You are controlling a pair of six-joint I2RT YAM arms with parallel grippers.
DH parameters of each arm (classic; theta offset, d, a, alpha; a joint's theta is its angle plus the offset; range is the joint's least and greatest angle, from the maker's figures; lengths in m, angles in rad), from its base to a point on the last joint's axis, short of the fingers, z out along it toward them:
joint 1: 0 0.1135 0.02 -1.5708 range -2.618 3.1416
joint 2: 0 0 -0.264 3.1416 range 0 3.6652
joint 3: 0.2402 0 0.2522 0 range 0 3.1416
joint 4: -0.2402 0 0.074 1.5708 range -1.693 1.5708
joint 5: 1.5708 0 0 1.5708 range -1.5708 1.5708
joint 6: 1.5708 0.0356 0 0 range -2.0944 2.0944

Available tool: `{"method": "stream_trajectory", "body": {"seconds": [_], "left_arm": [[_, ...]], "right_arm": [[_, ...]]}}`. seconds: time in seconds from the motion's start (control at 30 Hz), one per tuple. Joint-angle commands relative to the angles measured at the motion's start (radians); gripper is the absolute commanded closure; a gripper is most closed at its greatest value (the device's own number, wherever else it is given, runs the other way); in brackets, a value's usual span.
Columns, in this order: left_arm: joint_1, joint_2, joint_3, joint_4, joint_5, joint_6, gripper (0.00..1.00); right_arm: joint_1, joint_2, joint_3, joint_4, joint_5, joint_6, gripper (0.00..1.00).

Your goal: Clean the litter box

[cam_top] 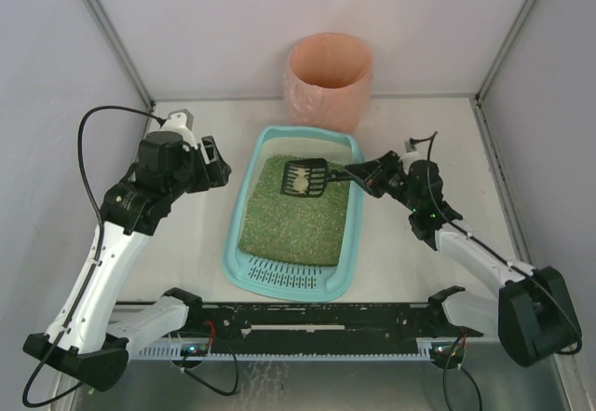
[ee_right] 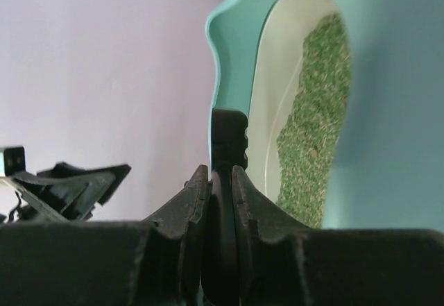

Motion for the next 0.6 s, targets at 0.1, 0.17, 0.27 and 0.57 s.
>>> {"method": "stream_trajectory", "body": {"seconds": [0.1, 0.17, 0.27, 0.57], "left_arm": [[0.006, -0.009, -0.002, 0.033, 0.007, 0.004, 0.27], [0.007, -0.015, -0.008, 0.034, 0.006, 0.004, 0.27], [0.007, -0.01, -0.011, 0.037, 0.018, 0.011, 0.27], [0.012, -0.013, 0.005, 0.038, 0.004, 0.019, 0.27]], "right_arm": [[0.0, -0.023, 0.083, -0.034, 0.025, -0.057, 1.0], [-0.002, -0.022, 0.077, -0.005, 0.047, -0.025, 1.0], [0.04, 0.064, 0.134, 0.054, -0.056, -0.025, 1.0], [-0.01, 0.058, 0.086, 0.081, -0.002, 0.029, 1.0]]}}
